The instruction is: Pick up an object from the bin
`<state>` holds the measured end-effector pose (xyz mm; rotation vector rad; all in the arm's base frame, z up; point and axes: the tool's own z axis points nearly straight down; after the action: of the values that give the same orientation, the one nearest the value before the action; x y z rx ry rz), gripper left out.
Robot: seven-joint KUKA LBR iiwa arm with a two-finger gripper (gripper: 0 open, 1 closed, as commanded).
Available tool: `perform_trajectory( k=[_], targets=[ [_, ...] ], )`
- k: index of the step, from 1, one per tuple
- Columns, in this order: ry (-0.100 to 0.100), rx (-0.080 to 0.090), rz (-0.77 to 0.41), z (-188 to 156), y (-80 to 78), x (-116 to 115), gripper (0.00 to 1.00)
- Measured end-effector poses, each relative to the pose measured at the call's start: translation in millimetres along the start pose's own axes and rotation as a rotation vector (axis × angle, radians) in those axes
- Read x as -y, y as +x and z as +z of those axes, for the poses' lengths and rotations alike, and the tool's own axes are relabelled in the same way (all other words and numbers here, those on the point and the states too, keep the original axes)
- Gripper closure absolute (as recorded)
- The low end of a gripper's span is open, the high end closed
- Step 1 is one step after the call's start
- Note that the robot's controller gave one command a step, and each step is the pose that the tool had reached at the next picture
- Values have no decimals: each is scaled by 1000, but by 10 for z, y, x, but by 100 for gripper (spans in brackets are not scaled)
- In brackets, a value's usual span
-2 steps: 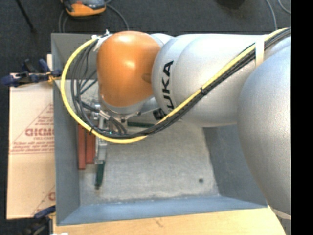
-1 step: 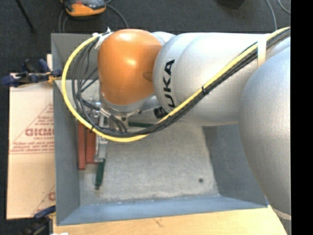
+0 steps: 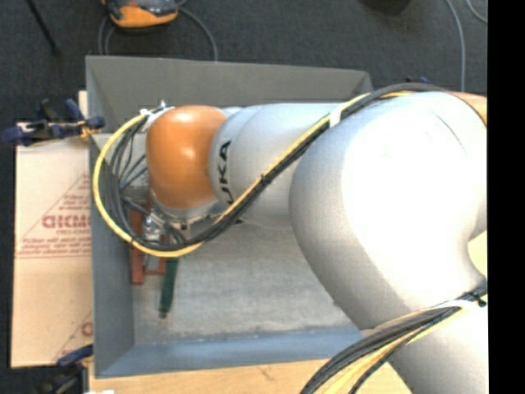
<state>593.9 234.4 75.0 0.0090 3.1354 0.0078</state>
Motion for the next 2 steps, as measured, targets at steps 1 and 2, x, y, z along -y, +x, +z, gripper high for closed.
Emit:
perform_trajectory(
  k=[1,2],
  targets=[
    [2,-2,3,25,11,12,0],
    [2,-3,4,30,14,13,0]
  ],
)
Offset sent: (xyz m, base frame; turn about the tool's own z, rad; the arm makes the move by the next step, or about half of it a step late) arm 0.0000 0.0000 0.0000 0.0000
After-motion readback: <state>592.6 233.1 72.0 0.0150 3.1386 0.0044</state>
